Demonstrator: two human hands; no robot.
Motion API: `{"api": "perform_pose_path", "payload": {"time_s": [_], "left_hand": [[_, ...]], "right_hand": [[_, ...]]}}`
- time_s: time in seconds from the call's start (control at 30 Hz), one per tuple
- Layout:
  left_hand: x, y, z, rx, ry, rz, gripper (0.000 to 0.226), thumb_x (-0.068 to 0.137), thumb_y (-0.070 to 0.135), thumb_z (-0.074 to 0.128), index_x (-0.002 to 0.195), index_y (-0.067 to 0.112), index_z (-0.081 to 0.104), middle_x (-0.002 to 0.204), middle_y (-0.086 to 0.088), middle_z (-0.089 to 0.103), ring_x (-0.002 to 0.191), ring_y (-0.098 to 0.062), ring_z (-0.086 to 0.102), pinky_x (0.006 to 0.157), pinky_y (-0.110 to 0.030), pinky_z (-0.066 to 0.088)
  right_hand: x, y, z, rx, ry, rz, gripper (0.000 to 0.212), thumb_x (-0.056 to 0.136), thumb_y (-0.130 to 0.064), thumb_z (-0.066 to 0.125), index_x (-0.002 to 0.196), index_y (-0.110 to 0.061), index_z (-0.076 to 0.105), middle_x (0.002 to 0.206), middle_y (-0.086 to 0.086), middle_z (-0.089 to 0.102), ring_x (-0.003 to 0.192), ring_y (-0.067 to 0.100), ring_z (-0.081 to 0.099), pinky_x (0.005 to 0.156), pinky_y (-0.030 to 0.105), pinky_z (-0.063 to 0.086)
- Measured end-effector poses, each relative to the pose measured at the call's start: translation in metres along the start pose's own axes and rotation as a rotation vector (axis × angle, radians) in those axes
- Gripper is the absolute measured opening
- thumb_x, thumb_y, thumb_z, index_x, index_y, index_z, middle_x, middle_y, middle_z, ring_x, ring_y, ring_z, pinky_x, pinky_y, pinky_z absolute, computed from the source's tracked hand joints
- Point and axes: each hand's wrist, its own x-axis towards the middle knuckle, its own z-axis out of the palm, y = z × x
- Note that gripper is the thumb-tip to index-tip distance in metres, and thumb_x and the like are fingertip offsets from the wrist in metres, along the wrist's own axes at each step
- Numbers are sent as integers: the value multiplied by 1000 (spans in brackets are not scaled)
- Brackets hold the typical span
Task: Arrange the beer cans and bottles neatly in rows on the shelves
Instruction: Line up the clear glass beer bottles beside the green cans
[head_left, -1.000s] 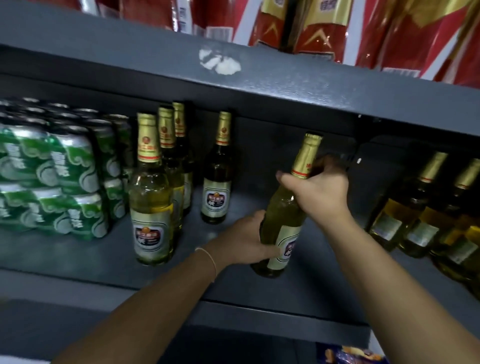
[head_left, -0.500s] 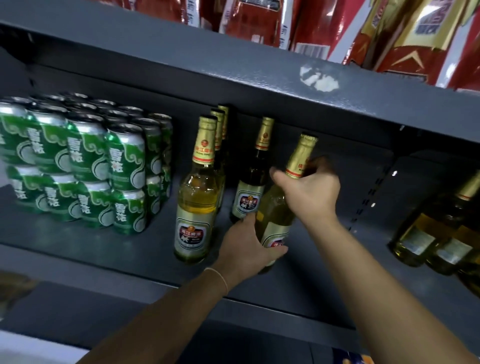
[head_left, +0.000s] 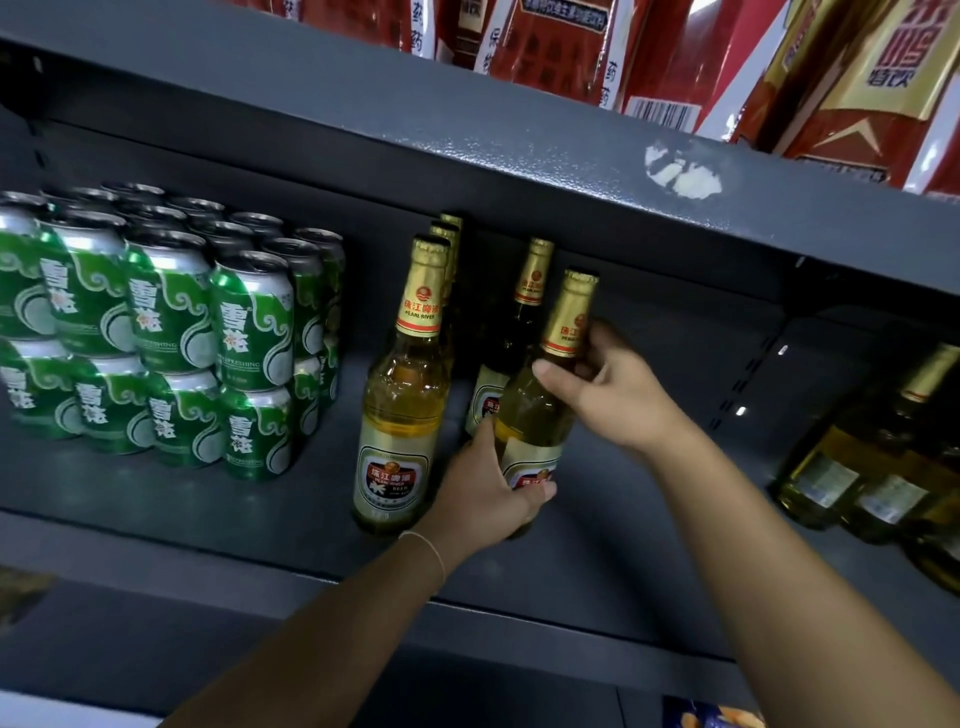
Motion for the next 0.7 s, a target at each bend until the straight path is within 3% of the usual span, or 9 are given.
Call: {"api": "perform_pose_path", "payload": {"time_s": [0.07, 0.13, 0.23, 0.33, 0.47, 0.57, 0.7], "left_hand": [[0, -1, -2, -7, -9, 0, 71, 72, 34, 81, 130, 33, 40, 112, 20, 62, 99, 6, 60, 90, -21, 48], [-2, -4, -1, 10, -9, -4, 73, 73, 41, 76, 134, 35, 36, 118, 18, 59, 104, 3, 59, 92, -22, 47], [-8, -13, 2, 92, 34, -20, 75, 76, 54, 65, 140, 33, 32, 128, 9, 56, 114, -7, 57, 98, -30, 47], [-13, -20, 1, 198, 64, -44, 68, 86, 47, 61, 142, 20, 33, 132, 1, 55, 118, -15, 55, 99, -31, 46], [-20, -27, 0, 284, 52, -87, 67, 87, 37, 62, 141, 10, 32, 135, -5, 53, 123, -18, 52, 102, -32, 45], [-22, -30, -1, 336, 47, -86, 68, 86, 32, 61, 144, 11, 30, 138, -6, 48, 126, -20, 48, 106, -30, 40], [-23, -33, -3, 366, 44, -73, 78, 88, 28, 59, 151, 10, 18, 148, -7, 37, 136, -20, 36, 111, -24, 26]], "right_hand": [[-2, 5, 1, 64, -82, 20, 38, 91, -17, 71, 125, -17, 54, 120, 3, 67, 111, 16, 65, 92, 30, 56], [-5, 6, 5, 120, -66, 28, 32, 93, -12, 66, 123, -12, 56, 117, 7, 68, 103, 14, 67, 80, 20, 57], [-4, 9, 13, 127, 41, 12, 32, 91, -16, 70, 120, -10, 58, 109, 2, 71, 98, 15, 70, 81, 25, 59], [0, 12, 22, -40, 132, -17, 34, 87, -35, 74, 114, -19, 61, 102, -5, 72, 94, 12, 70, 85, 36, 60], [8, 11, 30, -130, 224, -26, 38, 84, -46, 74, 110, -22, 60, 89, -5, 70, 87, 16, 69, 82, 42, 60], [12, 8, 37, -184, 272, -29, 42, 84, -47, 74, 112, -19, 60, 81, -7, 64, 85, 19, 66, 78, 37, 58], [17, 6, 40, -223, 292, -27, 38, 86, -44, 73, 109, -17, 59, 76, -13, 55, 79, 15, 58, 69, 24, 43]]}}
